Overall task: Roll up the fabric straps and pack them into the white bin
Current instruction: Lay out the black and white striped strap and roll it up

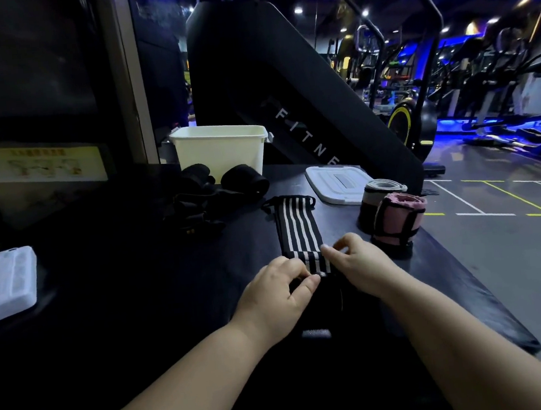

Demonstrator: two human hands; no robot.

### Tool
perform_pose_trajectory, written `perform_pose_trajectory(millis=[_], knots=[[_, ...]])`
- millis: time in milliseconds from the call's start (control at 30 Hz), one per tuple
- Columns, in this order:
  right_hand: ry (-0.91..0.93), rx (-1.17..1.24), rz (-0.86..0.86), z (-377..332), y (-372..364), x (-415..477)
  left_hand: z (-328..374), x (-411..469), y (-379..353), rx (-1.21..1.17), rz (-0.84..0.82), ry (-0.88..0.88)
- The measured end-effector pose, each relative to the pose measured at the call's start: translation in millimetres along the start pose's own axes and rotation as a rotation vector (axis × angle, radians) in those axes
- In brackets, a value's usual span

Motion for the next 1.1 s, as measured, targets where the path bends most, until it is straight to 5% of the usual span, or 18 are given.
perform_pose_trajectory(millis=[367,633,1100], knots=[[-0.087,0.246,-0.165,-9,-3,47,4,2,2,0.029,-0.014,0.007],[0.027,0.091,-0.147,-2,-8,58,1,14,6,0.241,-0.076,-0.066],[0.156,-0.45,-0.348,12,-9,77,-3,17,4,-0.01,-0.152,0.002]])
Point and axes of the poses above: each hand's wrist, its own x-axis towards the middle knuckle, its own y-axis out of the back of the hand, z = x × y, the point moved 1 cm from there along x, towards the middle knuckle
